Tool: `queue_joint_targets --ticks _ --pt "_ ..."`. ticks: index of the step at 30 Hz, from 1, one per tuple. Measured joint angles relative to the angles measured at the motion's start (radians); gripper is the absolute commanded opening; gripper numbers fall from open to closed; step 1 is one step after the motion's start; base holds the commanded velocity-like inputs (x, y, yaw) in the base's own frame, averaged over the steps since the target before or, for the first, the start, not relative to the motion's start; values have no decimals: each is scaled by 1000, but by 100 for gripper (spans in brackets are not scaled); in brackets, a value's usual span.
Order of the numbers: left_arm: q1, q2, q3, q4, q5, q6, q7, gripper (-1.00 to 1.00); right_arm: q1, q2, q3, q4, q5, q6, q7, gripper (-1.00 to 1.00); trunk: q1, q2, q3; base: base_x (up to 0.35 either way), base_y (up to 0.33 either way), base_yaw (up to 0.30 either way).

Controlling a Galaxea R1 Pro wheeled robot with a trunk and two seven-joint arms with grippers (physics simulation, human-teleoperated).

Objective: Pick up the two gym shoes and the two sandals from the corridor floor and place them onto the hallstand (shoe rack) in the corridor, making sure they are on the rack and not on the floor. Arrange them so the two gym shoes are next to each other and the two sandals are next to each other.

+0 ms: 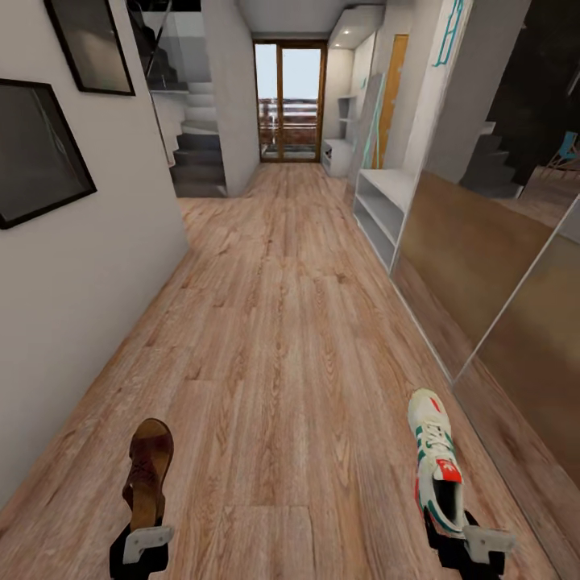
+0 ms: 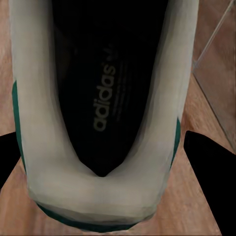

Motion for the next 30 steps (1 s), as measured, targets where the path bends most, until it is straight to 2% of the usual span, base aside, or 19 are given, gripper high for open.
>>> queue_joint_targets --ticks 2,5,9,12,17,19,20,21,25,30 --pt "-1 0 -1 -2 0 0 0 -100 -33 2 105 1 11 2 -138 -100 0 0 0 0 0 -7" --pt "-1 -1 -1 -3 0 -2 -2 -100 -51 2 315 3 18 1 -320 -100 0 0 0 0 0 -3" --pt "-1 -4 -2 -3 -1 -4 -5 -100 -57 -3 461 32 12 1 -397 -100 0 0 0 18 0 0" --pt "-2 -4 -4 -3 -1 -2 -4 -100 -57 -6 477 78 9 -1 -383 -100 0 0 0 203 0 0" --pt "-7 -10 -5 -4 -1 1 -3 -100 -58 -10 472 157 5 -2 -269 -100 -1 0 0 310 0 0" --pt "-9 -10 -4 -5 0 1 -2 -100 -58 -11 439 169 -23 -1 -245 -100 -1 0 0 331 0 0" --pt "-11 -10 -4 -8 0 2 -2 -100 -58 -11 401 180 -57 -2 -234 -100 -1 0 0 335 0 0" --pt "-11 -11 -4 -9 -1 2 -1 -100 -58 -11 390 188 -62 -2 -230 -100 -1 0 0 335 0 0" --pt "-12 -13 -7 -10 -1 2 -1 -100 -58 -10 373 215 -74 -2 -227 -100 -1 0 0 336 0 0" --pt "-13 -14 -10 -9 -5 5 1 -100 -58 -10 371 229 -75 -4 -226 -100 -1 0 0 337 0 0"
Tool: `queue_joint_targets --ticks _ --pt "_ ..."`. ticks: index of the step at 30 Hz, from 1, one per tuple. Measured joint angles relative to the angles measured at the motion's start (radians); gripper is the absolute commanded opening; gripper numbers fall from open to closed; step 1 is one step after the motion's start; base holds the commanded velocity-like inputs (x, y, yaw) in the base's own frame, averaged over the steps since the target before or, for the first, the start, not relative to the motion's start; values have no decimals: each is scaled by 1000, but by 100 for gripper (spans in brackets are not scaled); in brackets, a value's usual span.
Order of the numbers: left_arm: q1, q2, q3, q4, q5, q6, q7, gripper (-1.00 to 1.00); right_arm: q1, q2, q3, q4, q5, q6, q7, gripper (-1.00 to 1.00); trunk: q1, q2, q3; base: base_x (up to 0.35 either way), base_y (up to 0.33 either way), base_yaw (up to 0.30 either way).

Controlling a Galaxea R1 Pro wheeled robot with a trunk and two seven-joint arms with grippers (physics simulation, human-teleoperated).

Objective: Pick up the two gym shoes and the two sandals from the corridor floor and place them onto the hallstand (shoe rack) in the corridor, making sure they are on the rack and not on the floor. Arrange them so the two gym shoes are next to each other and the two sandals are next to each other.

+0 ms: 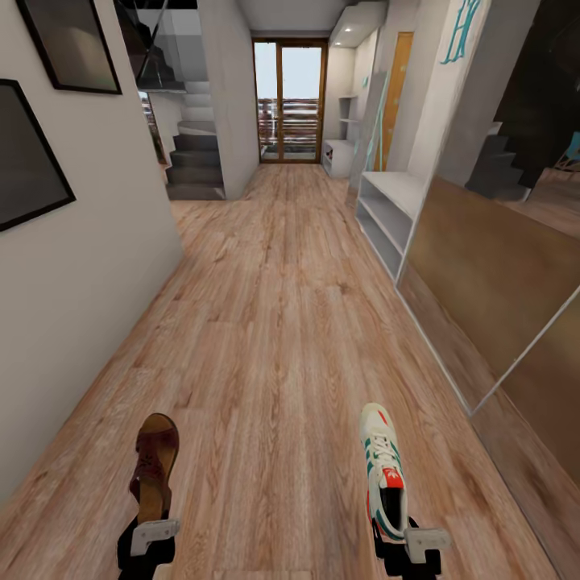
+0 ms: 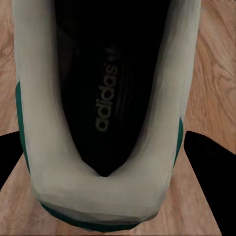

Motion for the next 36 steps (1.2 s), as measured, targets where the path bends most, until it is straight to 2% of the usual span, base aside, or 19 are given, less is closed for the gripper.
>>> queue_joint_targets --ticks 36 --pt "-1 -3 0 1 -3 1 0 -100 0 8 3 3 3 -2 -1 -100 0 0 0 337 0 0"
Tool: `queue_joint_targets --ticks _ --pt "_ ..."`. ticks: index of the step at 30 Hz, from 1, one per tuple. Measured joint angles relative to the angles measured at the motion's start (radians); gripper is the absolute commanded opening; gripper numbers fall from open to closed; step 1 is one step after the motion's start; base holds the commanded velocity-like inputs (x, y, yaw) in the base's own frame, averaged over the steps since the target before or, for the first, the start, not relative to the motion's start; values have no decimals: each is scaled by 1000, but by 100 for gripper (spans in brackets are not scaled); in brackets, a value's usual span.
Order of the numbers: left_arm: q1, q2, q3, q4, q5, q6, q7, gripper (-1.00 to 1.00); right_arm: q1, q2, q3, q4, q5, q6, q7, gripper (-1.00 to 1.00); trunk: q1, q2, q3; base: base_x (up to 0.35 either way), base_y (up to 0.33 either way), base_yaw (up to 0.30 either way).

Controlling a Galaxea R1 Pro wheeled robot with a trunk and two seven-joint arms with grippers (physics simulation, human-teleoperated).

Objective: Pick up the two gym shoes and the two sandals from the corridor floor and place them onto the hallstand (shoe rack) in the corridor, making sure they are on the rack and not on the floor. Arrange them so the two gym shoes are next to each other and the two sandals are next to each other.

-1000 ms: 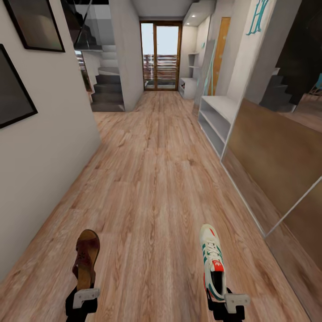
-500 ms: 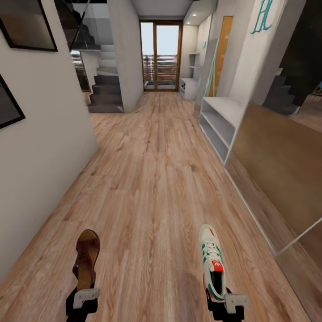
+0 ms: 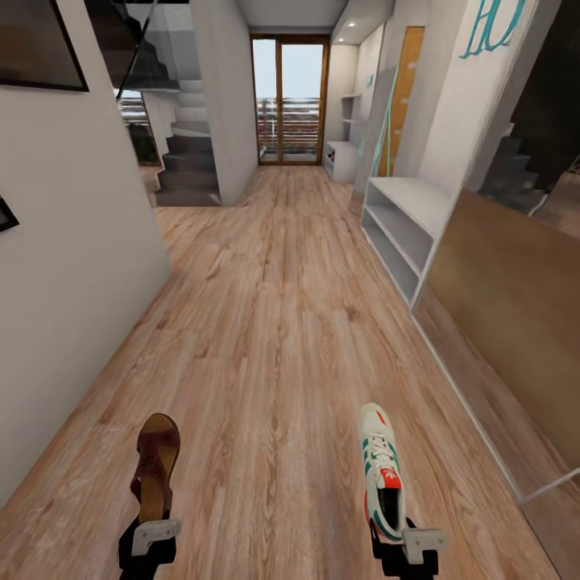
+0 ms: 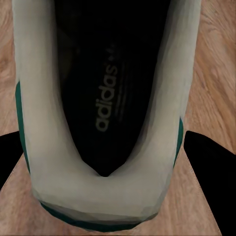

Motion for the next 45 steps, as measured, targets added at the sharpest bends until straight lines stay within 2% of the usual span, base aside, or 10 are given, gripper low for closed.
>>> queue_joint_targets --ticks 9,45 --pt "0 0 0 -1 0 -1 0 -100 0 -2 -1 0 0 -1 -1 -100 0 0 6 337 0 170" --pt "0 2 0 2 -1 -1 1 -100 0 2 -2 -6 -4 -5 -3 -100 0 0 7 338 0 3"
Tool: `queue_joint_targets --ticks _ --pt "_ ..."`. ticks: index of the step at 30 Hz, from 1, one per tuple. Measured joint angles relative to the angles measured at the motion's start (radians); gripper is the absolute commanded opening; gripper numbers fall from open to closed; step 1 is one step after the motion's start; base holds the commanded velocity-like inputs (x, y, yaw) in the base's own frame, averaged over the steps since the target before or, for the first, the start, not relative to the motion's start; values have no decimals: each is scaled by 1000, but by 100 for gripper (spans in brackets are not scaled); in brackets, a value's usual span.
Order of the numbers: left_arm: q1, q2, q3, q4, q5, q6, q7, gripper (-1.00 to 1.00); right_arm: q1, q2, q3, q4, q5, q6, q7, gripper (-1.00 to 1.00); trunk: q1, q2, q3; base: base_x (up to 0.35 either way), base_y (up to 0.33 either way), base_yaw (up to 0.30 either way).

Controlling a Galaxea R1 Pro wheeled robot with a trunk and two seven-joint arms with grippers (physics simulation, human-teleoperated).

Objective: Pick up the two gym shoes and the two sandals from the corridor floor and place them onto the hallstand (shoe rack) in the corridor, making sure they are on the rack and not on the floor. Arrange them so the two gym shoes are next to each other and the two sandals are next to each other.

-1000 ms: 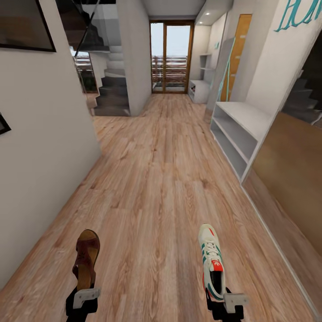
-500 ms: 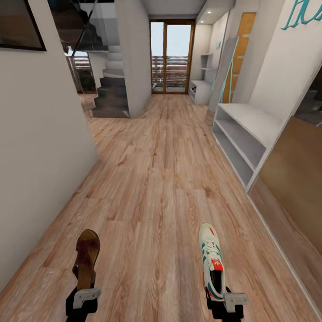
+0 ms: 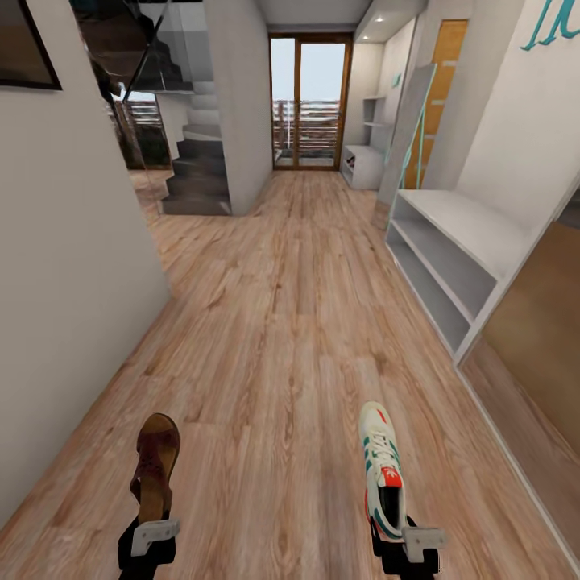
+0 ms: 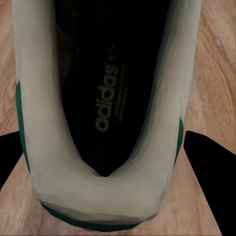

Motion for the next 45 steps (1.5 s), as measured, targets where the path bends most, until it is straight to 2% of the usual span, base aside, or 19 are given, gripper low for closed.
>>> queue_joint_targets --ticks 6,12,14,34,37,39,42,45 --pt "0 0 0 1 0 0 1 -100 0 0 0 8 2 -46 -1 -100 0 0 0 338 0 0" --pt "0 0 0 0 0 0 0 -100 0 1 -1 80 2 -213 -2 -100 0 0 0 338 0 0" --pt "0 -1 0 5 -1 0 1 -100 0 -3 -5 91 0 -233 -1 -100 0 0 0 338 0 0" --pt "7 -2 0 15 0 -21 1 -100 0 -10 -1 100 3 -234 1 -100 0 0 0 338 0 0" --pt "9 -2 0 20 0 -57 1 -100 0 -10 -1 103 3 -234 1 -100 0 0 0 338 0 0" --pt "12 -2 0 34 0 -99 1 -100 0 -10 -1 113 3 -234 2 -100 0 0 0 338 0 0" --pt "21 -2 0 82 -1 -196 1 -100 0 -10 0 138 3 -234 2 -100 0 0 0 338 0 0" --pt "28 -1 -1 102 -2 -236 0 -100 0 -10 0 148 3 -235 2 -100 0 0 0 338 0 0"
